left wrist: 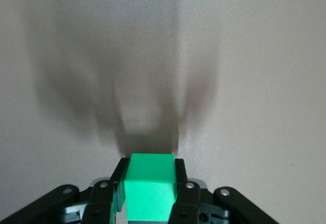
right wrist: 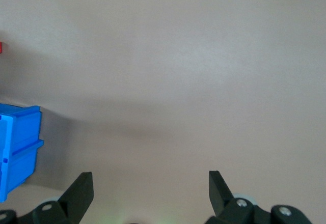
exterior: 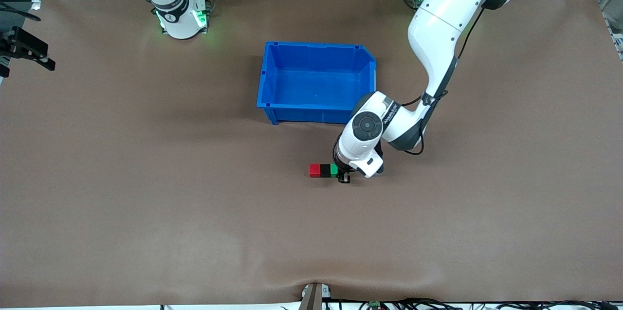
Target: Attach green and red cubes to black cube
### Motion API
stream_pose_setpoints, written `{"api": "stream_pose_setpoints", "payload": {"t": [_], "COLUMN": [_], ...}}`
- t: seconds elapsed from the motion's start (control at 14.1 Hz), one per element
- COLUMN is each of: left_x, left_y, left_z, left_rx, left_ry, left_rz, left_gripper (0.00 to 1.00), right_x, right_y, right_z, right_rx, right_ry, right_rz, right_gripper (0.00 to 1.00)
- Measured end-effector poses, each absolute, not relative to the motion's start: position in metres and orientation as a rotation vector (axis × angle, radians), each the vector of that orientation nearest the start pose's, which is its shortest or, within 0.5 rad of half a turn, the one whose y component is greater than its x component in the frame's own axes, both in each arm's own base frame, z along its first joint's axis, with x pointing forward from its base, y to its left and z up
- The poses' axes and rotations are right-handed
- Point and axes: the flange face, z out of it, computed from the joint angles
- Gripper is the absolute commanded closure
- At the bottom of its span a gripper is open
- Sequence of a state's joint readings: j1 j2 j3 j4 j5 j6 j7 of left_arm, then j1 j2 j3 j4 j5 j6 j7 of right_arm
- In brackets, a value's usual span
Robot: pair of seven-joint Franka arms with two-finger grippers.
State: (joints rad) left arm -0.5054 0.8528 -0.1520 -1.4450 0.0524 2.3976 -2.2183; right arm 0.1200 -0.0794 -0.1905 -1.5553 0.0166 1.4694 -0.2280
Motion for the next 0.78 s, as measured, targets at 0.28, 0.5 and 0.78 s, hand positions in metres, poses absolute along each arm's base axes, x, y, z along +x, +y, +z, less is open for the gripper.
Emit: {"api": "stream_pose_setpoints", "payload": {"t": [0.28, 0.5, 0.78], "left_x": [0.599, 0.619, 0.645], "left_y": [-0.430, -0.412, -0.353], "left_z": [0.201, 0.235, 0.334], "left_rx": [2.154, 2.249, 2.533], "left_ry": [2.095, 1.966, 1.663], "left_rz": [-0.076, -0.031, 0.023], "left_gripper": [0.00, 0.00, 0.00], "right_x": [0.515, 0.513, 0.512], "right_y": [-0.029, -0.038, -0.037], "right_z": [0.663, 0.662, 0.662], "right_rx": [-3.097, -3.099, -3.104], "right_ry": [-0.275, -0.249, -0.191], "right_rz": [0.050, 0.067, 0.080], "right_gripper": [0.00, 0.00, 0.00]}}
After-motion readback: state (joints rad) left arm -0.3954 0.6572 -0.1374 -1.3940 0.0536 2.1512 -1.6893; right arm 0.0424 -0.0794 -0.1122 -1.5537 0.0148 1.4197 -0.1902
